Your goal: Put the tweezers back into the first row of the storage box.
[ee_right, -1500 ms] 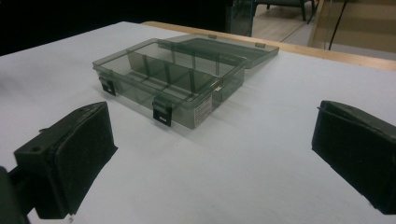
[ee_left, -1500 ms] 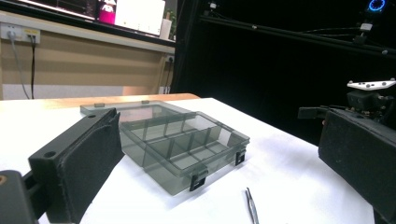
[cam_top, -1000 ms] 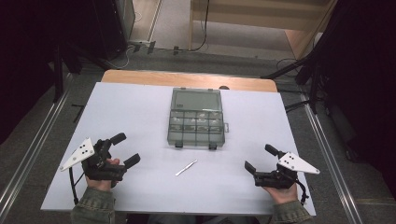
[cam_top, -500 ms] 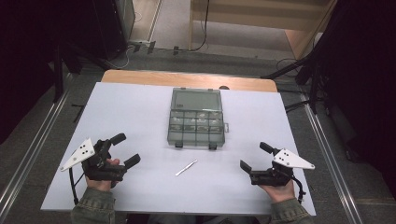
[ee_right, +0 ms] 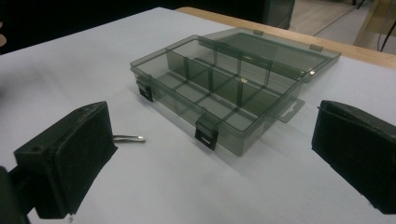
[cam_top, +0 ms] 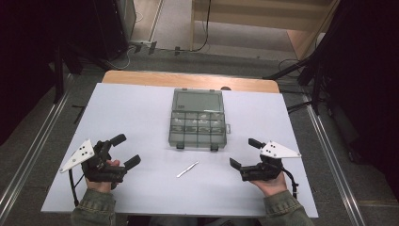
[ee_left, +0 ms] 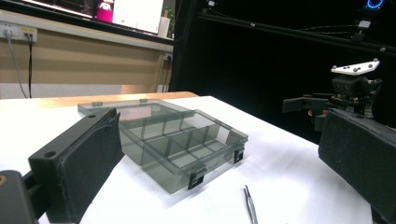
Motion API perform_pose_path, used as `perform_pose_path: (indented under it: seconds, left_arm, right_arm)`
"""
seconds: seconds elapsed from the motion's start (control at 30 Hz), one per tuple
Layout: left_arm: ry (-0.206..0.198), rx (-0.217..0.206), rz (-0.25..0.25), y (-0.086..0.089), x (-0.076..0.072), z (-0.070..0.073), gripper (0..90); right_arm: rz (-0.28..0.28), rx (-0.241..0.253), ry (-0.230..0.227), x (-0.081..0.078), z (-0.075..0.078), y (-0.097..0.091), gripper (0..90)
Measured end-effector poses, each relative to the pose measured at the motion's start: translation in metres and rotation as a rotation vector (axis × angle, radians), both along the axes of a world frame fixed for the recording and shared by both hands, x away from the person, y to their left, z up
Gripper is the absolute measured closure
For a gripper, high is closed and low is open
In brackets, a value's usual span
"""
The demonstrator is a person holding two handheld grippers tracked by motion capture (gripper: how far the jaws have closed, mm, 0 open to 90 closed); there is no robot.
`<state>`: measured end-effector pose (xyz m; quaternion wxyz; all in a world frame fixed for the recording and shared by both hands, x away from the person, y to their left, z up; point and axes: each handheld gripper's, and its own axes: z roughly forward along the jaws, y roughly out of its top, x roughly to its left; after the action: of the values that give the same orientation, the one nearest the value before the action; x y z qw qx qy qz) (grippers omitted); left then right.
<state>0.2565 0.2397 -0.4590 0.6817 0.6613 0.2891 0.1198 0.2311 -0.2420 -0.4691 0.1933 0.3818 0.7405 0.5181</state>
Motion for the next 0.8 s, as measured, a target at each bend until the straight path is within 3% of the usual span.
perform_pose_path:
  seconds: [0.57, 0.8]
  left_arm:
    - [0.0, -0.004, 0.0, 0.0, 0.0, 0.0, 0.0]
    - [-0.002, -0.011, 0.004, 0.001, 0.0, 0.0, 0.0]
  right_arm:
    - [0.057, -0.032, 0.037, 0.015, 0.005, 0.024, 0.0]
    - [0.122, -0.074, 0.065, 0.024, 0.008, 0.043, 0.0]
